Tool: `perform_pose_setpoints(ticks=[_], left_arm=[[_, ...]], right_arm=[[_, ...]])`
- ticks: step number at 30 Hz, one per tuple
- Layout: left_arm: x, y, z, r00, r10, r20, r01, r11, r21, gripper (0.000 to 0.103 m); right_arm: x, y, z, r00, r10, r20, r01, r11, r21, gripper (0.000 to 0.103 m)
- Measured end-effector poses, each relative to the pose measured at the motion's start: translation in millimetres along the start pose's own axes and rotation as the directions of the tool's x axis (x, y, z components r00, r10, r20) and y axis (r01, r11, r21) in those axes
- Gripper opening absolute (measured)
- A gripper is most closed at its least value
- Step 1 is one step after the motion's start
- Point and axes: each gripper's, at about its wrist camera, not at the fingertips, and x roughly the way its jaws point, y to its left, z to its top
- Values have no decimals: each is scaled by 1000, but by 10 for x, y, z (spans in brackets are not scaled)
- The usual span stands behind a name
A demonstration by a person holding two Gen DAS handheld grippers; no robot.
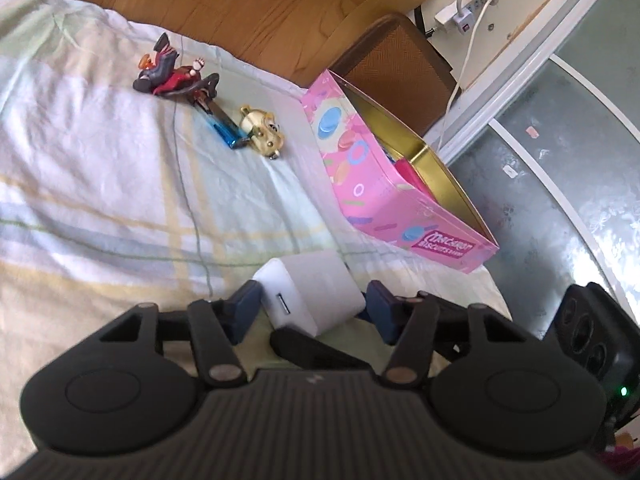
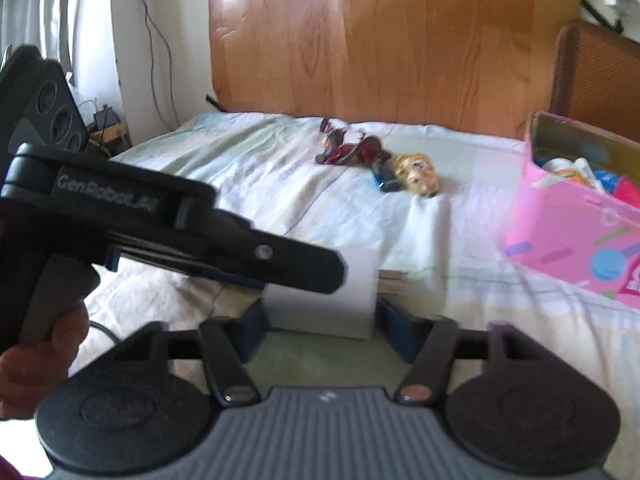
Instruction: Organize rigid objects
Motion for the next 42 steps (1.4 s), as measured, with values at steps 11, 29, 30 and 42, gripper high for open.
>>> perform_pose_setpoints(ticks=[11,29,30,42], left_arm=[[468,-982,596,987,-158,11,150,953,265,60],[1893,-1766,793,997,-59,-45,70,943,325,66],[1843,-1731,786,998,-56,-32,64,943,326,68],[1518,-1608,634,996,82,34,-89,911,403,70]], right_arm=[[-509,-683,171,941,-233,245,199,968,154,58],[-448,-2261,42,708,-686,165,589,704,397,59],[-520,-2282,7,708,-681,188,562,704,433,61],[-736,-1864,-169,723,-641,258,498,742,450,65]])
